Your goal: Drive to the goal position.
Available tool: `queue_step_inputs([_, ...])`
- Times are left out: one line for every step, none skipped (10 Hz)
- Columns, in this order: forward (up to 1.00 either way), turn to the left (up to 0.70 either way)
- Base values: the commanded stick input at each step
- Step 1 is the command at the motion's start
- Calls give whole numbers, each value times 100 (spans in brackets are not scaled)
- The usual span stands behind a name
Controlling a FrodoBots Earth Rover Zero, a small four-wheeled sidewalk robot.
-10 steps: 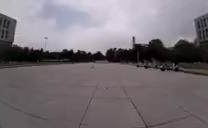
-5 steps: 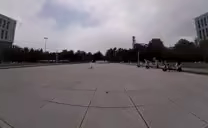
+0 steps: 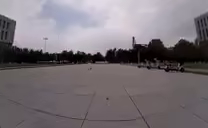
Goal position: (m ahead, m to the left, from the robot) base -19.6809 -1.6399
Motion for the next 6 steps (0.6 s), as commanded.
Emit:
queue_step_inputs([70, -14])
queue_step_inputs([70, -14])
queue_step_inputs([70, -10])
queue_step_inputs([19, -2])
queue_step_inputs([0, 51])
queue_step_inputs([0, 66])
